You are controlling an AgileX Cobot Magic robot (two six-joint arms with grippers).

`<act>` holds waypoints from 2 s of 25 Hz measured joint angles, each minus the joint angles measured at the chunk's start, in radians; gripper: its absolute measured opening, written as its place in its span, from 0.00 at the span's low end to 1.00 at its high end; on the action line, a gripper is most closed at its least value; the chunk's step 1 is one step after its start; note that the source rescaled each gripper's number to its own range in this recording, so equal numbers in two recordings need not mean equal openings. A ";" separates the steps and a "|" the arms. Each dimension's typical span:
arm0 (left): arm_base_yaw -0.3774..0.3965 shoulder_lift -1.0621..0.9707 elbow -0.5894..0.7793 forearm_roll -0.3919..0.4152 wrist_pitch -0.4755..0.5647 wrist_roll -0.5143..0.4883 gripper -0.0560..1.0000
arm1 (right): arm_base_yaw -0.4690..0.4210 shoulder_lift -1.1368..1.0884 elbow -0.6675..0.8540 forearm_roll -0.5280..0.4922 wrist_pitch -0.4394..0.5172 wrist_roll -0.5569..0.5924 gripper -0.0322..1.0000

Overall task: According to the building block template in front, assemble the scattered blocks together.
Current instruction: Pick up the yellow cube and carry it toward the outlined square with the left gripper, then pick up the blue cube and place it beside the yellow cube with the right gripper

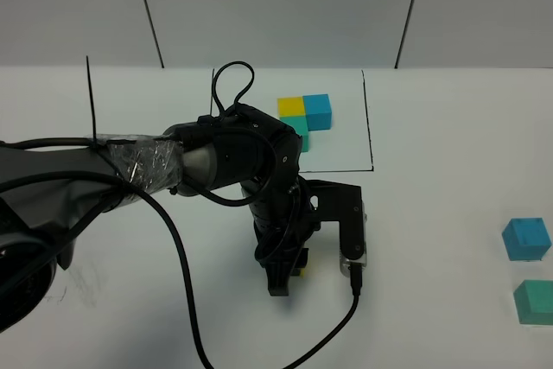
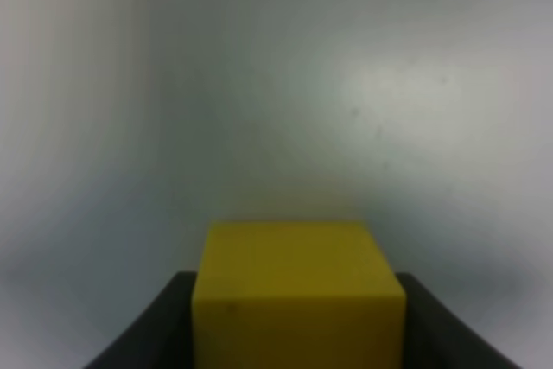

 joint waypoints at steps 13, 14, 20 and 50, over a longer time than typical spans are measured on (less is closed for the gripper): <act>0.000 0.002 -0.004 0.000 0.000 0.000 0.07 | 0.000 0.000 0.000 0.000 0.000 0.000 0.72; 0.000 0.002 -0.004 0.000 0.000 0.000 0.09 | 0.000 0.000 0.000 0.000 0.000 0.000 0.72; 0.000 0.006 -0.004 0.000 -0.003 -0.009 0.54 | 0.000 0.000 0.000 0.000 0.000 0.000 0.72; 0.000 -0.952 -0.004 0.703 0.434 -0.934 1.00 | 0.000 0.000 0.000 0.000 0.000 0.000 0.72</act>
